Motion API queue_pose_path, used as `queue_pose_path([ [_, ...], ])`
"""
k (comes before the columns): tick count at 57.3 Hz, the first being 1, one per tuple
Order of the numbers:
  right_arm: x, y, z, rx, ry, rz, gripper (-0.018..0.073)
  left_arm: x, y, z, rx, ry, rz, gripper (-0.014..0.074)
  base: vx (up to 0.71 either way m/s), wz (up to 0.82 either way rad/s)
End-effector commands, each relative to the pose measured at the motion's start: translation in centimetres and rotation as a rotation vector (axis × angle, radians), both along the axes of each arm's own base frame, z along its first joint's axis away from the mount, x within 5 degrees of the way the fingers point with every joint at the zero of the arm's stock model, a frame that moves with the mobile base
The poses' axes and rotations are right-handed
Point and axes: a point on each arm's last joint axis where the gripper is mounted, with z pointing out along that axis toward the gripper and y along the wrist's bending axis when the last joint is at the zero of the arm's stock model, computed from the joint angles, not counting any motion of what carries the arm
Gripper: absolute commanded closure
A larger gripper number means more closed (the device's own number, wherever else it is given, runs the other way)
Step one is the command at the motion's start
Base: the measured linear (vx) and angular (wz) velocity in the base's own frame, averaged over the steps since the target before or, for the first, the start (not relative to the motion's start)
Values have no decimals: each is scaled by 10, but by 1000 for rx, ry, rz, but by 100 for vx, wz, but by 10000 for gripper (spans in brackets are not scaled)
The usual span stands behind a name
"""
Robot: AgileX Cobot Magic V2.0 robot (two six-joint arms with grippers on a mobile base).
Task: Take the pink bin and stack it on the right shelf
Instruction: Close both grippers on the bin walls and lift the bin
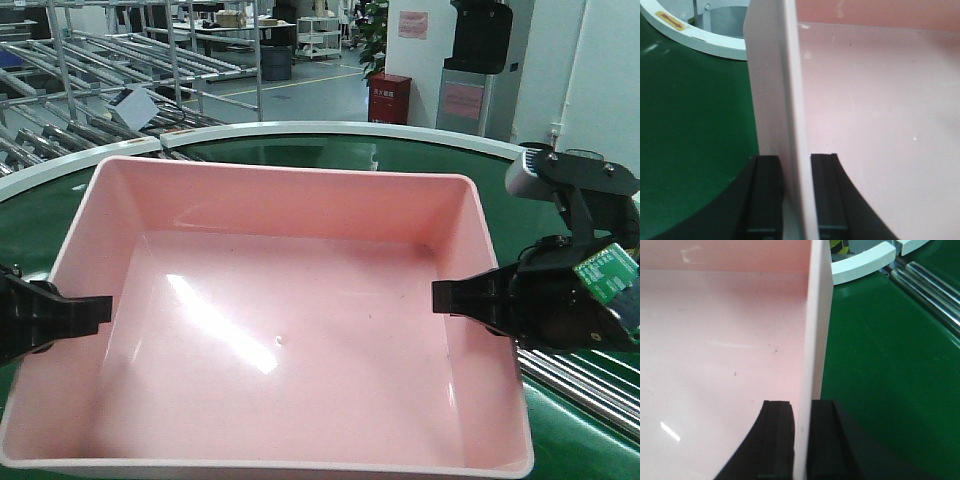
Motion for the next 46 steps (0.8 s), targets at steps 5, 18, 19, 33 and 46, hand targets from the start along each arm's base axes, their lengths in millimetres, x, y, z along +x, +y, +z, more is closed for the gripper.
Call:
queue_pose_path([
  [5, -4, -12, 30, -40, -200, -12, 568, -5, 5, 17, -3, -75, 16, 599, 0, 0],
  [18, -4, -12, 30, -40, -199, -12, 568, -6, 5, 16, -2, -72, 15, 599, 0, 0],
  [19, -4, -12, 30, -40, -199, -12, 568, -6, 5, 16, -2, -72, 15, 599, 0, 0],
  [33, -4, -12, 30, -40, -199, -12, 568, -6, 5, 16, -2, -72, 15, 599, 0, 0],
  [46, -4, -12, 30, -40, -199, -12, 568, -6, 5, 16, -2, -72, 15, 599, 0, 0],
])
